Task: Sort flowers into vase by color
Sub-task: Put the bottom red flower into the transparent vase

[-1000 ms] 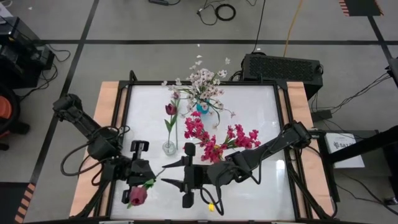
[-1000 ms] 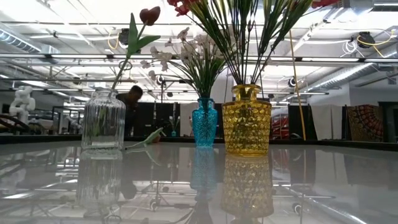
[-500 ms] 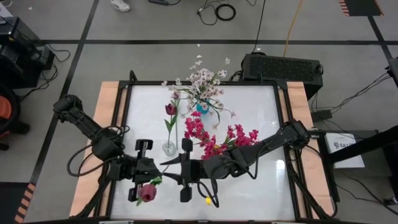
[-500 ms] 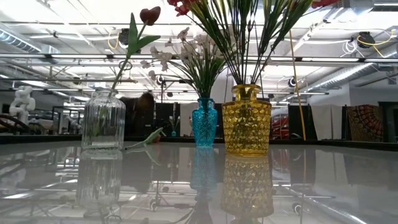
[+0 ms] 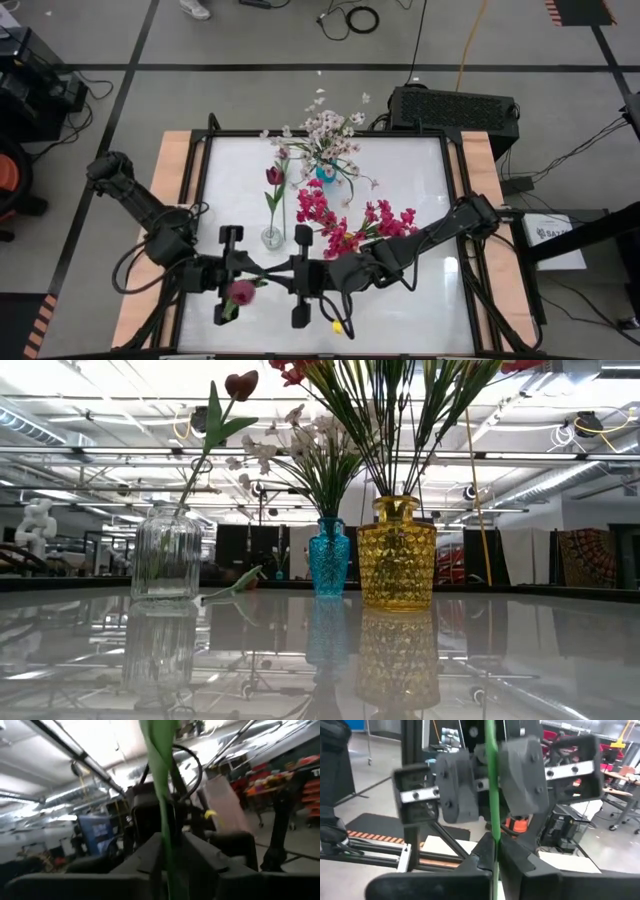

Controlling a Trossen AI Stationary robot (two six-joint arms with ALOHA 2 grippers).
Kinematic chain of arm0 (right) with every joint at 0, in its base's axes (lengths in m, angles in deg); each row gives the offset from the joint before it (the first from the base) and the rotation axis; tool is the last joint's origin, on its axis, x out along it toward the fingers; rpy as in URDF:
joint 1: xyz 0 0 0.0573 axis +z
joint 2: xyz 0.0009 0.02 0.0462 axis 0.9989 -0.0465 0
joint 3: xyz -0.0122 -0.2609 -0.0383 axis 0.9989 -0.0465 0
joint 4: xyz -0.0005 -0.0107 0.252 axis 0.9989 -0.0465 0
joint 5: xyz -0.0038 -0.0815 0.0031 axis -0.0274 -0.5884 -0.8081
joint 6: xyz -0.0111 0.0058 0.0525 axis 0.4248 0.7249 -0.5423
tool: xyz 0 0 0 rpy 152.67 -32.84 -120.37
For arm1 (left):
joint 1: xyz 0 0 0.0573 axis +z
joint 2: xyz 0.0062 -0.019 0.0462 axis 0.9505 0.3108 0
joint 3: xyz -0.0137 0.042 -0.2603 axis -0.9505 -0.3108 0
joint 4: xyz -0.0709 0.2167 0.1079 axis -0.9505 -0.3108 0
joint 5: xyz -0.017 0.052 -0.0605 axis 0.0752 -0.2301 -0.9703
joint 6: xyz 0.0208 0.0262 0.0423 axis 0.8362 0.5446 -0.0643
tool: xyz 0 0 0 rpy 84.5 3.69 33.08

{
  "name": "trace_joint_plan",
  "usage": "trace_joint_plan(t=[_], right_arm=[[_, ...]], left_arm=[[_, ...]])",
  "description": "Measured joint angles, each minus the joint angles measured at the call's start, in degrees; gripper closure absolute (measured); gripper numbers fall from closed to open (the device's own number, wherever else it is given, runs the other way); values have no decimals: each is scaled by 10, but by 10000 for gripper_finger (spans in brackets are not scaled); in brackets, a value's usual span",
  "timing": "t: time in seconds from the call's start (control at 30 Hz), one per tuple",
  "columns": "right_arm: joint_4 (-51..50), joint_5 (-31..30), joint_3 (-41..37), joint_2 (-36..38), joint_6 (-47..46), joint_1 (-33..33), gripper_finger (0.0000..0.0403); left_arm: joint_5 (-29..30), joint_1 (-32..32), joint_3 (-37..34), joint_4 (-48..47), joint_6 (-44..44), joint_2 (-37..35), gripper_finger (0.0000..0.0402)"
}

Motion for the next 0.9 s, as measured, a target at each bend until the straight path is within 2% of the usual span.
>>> trace_joint_plan(t=[0.13, 0.3, 0.57, 0.7, 0.9], right_arm=[[7, 0, 0, 0, -2, 0, 400], [7, 0, 0, 0, -12, -1, 400], [7, -1, 0, 1, -15, -6, 402], [7, -1, 0, 1, -16, -9, 402], [7, -1, 0, 1, -16, -10, 403]], left_arm=[[66, -19, 0, -3, 3, 0, 280], [78, -34, 0, 11, 31, 0, 269], [86, -36, 14, 31, 36, 0, 268], [109, -36, 14, 30, 36, 0, 270], [117, -36, 14, 31, 40, 0, 313]])
